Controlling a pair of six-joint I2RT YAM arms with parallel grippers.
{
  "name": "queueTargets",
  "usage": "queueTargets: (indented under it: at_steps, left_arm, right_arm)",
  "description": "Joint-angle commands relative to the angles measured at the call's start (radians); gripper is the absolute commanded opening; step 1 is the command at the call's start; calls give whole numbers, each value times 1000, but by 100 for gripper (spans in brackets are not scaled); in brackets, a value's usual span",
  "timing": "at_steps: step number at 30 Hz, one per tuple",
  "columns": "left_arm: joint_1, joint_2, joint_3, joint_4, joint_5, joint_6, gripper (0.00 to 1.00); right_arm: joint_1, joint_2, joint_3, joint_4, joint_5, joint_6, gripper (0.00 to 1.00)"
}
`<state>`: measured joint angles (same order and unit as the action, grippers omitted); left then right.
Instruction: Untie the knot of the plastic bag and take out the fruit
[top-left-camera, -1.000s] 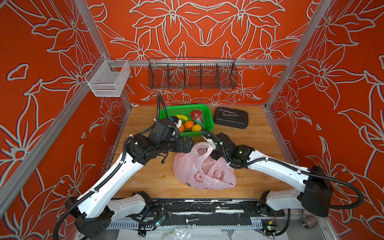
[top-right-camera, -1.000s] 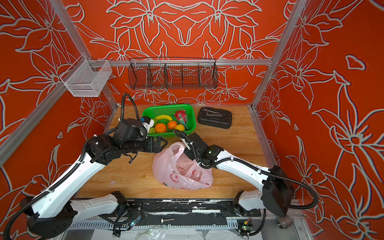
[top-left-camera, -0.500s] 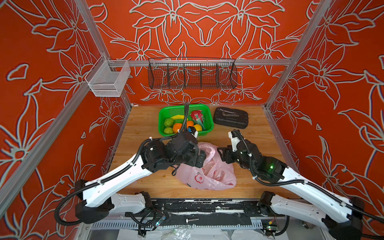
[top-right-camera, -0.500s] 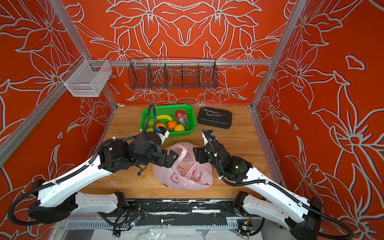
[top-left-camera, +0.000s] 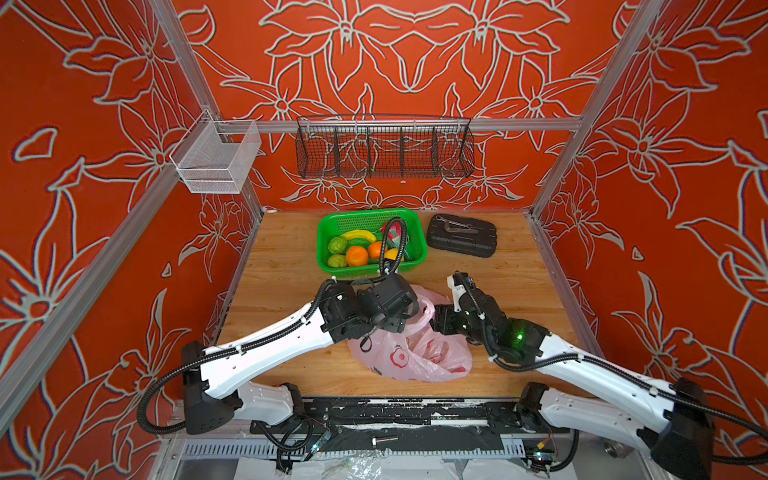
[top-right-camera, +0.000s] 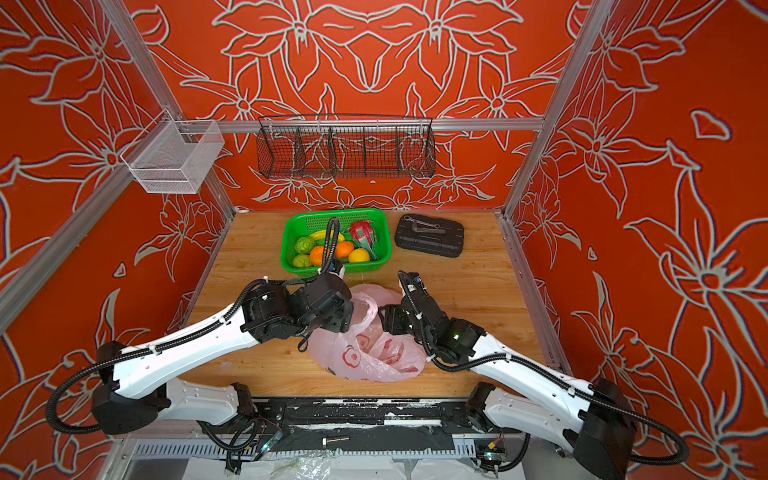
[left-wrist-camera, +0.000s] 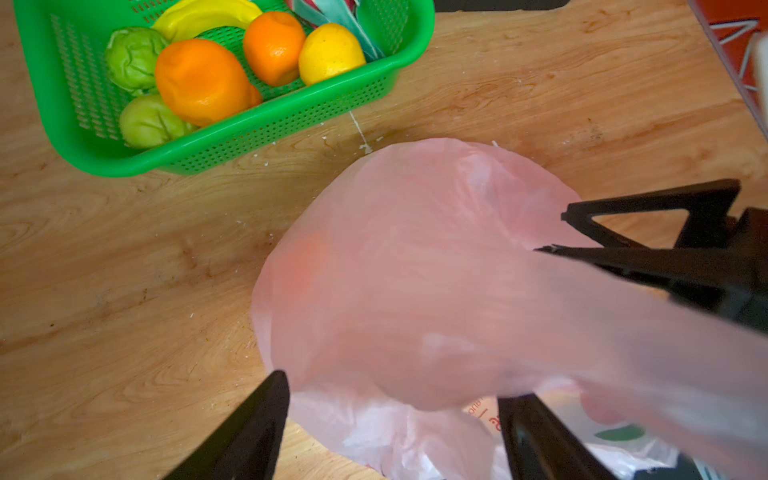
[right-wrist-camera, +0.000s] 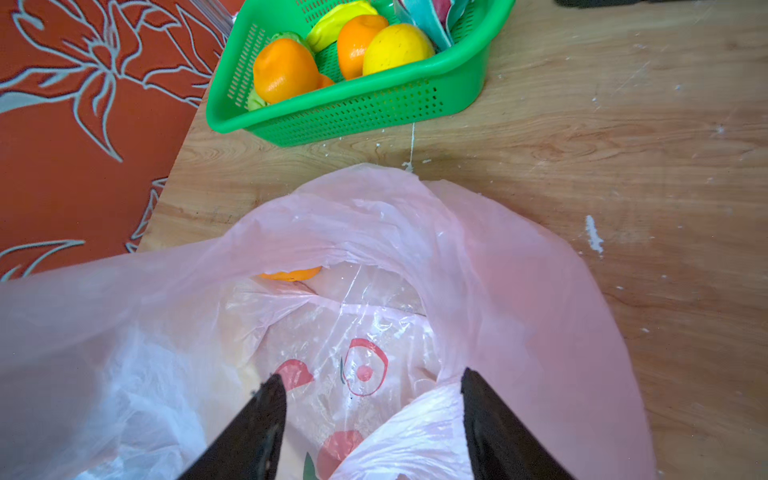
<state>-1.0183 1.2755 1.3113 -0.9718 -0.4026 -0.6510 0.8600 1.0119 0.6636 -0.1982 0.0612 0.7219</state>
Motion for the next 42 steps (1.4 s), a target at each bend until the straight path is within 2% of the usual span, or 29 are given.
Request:
queueTargets:
  at_steps: [1, 4, 9, 11, 13, 16, 19, 31, 34, 35, 39, 42]
  left_arm:
    - [22, -85, -78, 45, -7, -76, 74]
    - [64, -152, -171, 52, 23, -143, 67]
    - [164, -277, -368, 164, 191, -170, 54]
    - [181, -331, -424, 174, 200, -194, 49]
    - [189, -369, -470, 174, 194, -217, 45]
    - [210, -418, -540, 188, 210, -236, 41]
    - [235, -442, -588, 202, 238, -244, 38]
    - [257, -445, -630, 203, 257, -243, 32]
    - [259, -459, -612, 201, 253, -241, 32]
    - [261, -464, -595, 195, 249, -235, 35]
    - [277, -475, -463, 107, 203, -196, 66]
    - [328, -454, -340, 37, 219, -105, 73]
  right_arm:
    - [9, 32, -17, 122, -105, -47, 66]
    - [14, 81, -27, 195, -186, -97, 64]
    - [52, 186, 23, 222, -311, -216, 63]
    - [71, 218, 44, 226, -348, -267, 63]
    - [94, 251, 66, 198, -352, -327, 62]
    - [146, 304, 107, 117, -292, -431, 63]
    - [158, 359, 118, 111, -252, -410, 63]
    - [162, 455, 125, 330, -76, -196, 66]
    - [162, 491, 170, 283, -22, -186, 66]
    - [162, 500, 181, 273, -3, -182, 66]
    - [159, 534, 192, 269, 75, -170, 66]
    - [144, 555, 179, 286, 87, -161, 65]
